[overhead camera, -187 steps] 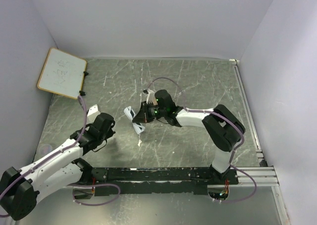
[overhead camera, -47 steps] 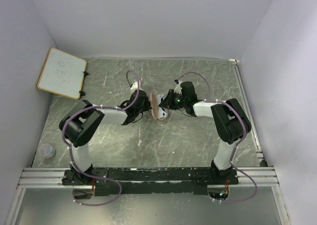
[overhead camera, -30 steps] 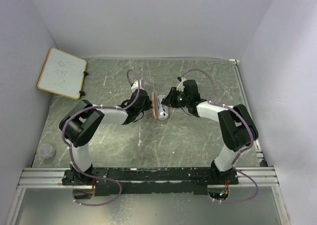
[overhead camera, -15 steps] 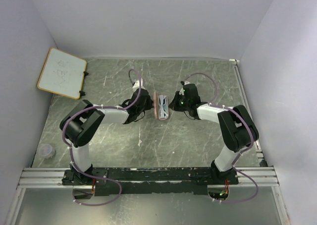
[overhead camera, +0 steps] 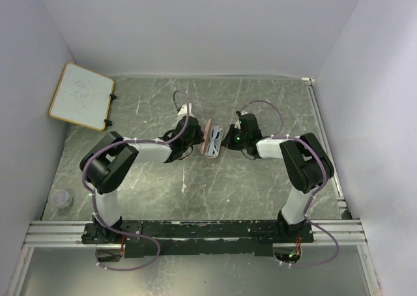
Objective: Organize the sunglasses
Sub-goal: Close the sunglasses case at the center of the board.
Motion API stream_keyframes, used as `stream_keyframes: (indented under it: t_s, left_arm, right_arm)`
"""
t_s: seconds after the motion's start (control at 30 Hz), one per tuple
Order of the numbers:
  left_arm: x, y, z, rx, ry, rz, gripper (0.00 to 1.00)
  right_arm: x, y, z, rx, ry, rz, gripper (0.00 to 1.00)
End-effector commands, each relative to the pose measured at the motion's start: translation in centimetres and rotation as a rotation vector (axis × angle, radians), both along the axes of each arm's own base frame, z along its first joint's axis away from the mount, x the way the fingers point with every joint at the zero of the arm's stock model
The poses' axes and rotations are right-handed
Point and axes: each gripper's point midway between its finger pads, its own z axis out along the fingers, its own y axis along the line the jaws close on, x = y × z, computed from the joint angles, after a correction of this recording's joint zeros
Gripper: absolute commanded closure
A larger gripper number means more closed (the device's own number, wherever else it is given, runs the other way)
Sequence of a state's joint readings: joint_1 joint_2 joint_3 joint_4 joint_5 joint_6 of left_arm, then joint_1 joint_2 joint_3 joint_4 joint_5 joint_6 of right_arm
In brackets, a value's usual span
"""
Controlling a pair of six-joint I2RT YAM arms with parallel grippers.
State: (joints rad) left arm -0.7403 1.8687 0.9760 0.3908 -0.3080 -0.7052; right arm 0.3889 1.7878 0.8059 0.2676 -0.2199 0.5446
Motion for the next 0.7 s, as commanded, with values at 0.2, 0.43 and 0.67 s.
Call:
stream_keyframes:
  t_s: [0.2, 0.43, 0.67]
  left_arm:
    - [-0.6, -3.6, 0.7, 0.020, -0.029, -0.069, 0.89]
    - [-1.4, -5.5, -0.2, 0.038, -0.015, -0.112, 0.89]
    - [-2.3, -7.3, -0.8, 0.055, -0.008, -0.150, 0.89]
  right_arm:
    - [-0.1, 0.3, -0.6, 0.019, 0.009, 0.012, 1.00]
    - [-0.1, 0.6, -0.2, 0.030, 0.003, 0.023, 1.00]
    - [-0.1, 0.8, -0.1, 0.037, 0.003, 0.033, 1.00]
